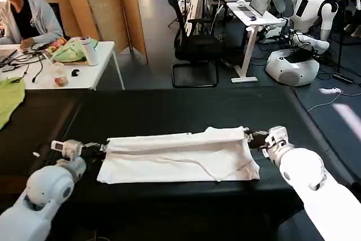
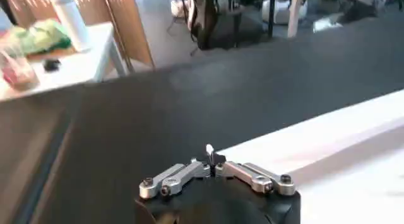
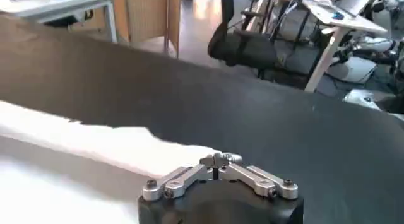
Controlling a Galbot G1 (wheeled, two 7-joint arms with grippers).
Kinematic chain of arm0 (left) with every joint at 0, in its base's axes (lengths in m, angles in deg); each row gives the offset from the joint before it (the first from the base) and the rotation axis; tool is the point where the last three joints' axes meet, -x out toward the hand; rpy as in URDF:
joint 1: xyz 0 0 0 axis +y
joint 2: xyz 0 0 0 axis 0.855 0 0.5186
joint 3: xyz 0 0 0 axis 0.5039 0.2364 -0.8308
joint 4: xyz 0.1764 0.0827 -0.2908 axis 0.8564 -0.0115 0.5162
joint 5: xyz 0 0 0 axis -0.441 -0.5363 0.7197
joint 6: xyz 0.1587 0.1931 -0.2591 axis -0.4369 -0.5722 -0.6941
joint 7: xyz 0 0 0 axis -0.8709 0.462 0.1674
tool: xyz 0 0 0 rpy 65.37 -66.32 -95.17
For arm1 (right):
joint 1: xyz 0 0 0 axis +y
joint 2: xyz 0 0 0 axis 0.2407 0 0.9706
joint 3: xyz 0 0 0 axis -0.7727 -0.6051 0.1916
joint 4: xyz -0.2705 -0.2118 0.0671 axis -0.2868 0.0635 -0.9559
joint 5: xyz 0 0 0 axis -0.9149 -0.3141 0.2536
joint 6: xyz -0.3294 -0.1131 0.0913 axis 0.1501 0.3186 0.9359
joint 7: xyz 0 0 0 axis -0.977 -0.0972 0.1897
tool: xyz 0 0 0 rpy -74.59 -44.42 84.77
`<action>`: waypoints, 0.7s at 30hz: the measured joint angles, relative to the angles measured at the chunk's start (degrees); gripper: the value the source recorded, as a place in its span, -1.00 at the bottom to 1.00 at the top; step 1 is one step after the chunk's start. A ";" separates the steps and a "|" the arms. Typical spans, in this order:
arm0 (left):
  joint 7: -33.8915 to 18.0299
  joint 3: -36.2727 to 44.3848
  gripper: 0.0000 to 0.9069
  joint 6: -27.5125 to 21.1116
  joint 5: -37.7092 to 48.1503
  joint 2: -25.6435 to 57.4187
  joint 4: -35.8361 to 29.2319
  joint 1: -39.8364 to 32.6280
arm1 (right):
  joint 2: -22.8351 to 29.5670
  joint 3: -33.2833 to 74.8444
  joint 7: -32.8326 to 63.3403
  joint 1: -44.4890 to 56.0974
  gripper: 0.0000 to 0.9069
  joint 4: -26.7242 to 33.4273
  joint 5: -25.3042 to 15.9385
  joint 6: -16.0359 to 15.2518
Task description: Fold and organize the clothes.
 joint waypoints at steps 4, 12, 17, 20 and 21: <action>0.01 -0.03 -1.00 0.00 -1.85 -0.80 0.12 1.43 | 0.30 0.13 -0.09 2.10 -1.00 -0.83 -0.79 0.00; -0.06 -0.75 0.94 0.01 -2.18 -1.84 -1.80 3.58 | 0.08 1.82 -0.30 4.92 0.94 -2.92 -0.33 0.00; -0.15 -2.15 0.94 0.01 -2.14 -2.73 -4.06 5.11 | -0.22 4.08 0.10 7.09 0.94 -5.16 -0.08 0.00; -0.17 -3.20 0.94 0.01 -1.84 -2.85 -6.10 6.26 | -0.30 5.75 0.26 8.09 0.94 -6.74 0.87 -0.01; -0.18 -3.72 0.94 0.01 -1.53 -2.93 -6.86 6.62 | -0.25 6.50 0.27 8.17 0.94 -7.33 1.41 -0.01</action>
